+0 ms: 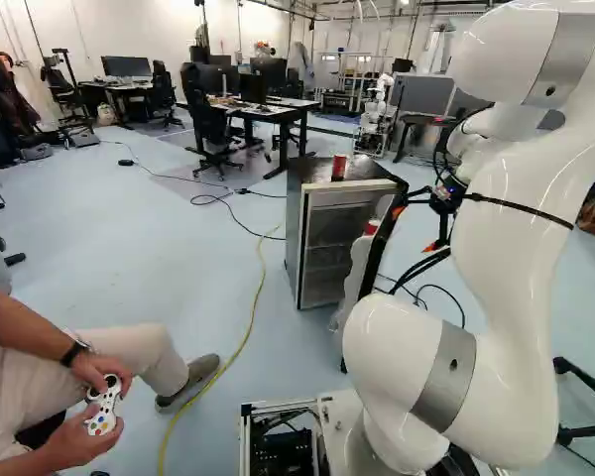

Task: Grab a drink from the fridge

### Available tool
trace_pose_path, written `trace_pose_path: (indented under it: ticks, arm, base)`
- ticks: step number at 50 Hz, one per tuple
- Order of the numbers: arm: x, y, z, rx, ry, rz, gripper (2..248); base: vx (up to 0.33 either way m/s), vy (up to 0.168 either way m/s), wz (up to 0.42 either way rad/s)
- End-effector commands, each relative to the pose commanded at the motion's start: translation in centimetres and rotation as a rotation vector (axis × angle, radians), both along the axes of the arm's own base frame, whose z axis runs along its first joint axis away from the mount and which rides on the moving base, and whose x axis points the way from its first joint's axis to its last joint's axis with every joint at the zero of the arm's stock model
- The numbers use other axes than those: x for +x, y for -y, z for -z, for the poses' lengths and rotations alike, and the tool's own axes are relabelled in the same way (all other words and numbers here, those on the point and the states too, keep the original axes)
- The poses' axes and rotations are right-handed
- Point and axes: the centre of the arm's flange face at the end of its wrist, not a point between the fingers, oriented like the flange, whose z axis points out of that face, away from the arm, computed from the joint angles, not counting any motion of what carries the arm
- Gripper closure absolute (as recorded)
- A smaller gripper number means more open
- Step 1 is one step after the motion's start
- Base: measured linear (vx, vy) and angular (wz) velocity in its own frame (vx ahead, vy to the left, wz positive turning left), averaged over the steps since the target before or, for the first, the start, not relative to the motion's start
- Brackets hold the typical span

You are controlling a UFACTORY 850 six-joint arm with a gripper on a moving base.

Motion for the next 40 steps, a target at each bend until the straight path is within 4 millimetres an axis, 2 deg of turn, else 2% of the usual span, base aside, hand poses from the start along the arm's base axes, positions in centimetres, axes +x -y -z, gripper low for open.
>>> trace_pose_path:
  ticks: [20, 40]
  arm:
    - [1.0, -2.1, 0.0, 0.004, -0.004, -0.04, 3]
    - [0.6, -2.2, 0.2, -0.018, -0.011, -0.052, 3]
  base:
    - [0.0, 0.0, 0.0]
    - [0.0, 0.0, 0.0]
